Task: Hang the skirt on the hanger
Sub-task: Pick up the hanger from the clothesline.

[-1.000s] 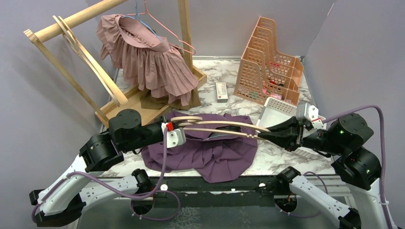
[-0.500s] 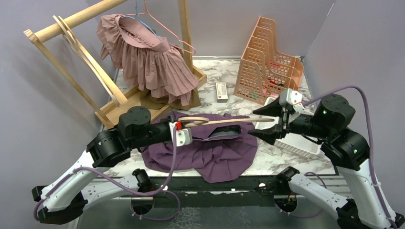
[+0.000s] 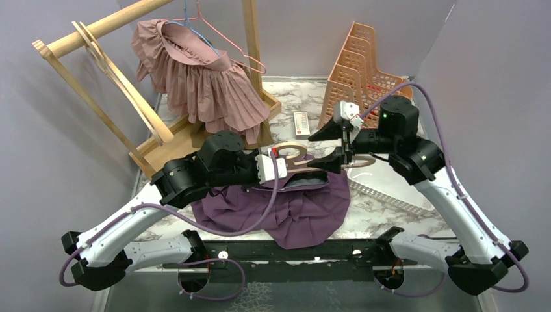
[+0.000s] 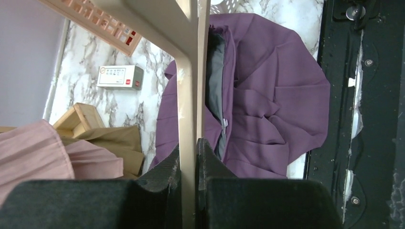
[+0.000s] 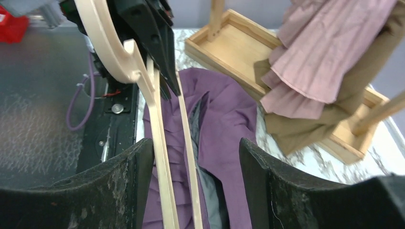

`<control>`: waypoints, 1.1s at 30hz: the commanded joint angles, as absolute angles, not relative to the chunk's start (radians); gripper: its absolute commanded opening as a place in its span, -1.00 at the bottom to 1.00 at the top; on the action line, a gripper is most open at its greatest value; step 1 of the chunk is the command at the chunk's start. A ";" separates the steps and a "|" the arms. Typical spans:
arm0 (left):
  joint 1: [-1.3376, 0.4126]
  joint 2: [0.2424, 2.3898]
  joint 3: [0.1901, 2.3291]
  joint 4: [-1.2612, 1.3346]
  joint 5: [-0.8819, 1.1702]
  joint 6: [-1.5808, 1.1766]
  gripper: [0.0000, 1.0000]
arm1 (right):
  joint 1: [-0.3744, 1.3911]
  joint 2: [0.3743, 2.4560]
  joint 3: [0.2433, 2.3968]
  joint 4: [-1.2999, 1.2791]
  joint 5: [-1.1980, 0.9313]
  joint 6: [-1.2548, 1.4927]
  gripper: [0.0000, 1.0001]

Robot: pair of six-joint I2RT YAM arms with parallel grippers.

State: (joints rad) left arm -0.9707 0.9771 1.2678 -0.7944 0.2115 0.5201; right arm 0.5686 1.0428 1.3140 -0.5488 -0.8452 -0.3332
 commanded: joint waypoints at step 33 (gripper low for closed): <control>-0.974 0.830 1.172 -0.688 0.072 0.463 0.31 | 0.704 0.952 1.032 -0.016 -0.770 -0.126 -0.98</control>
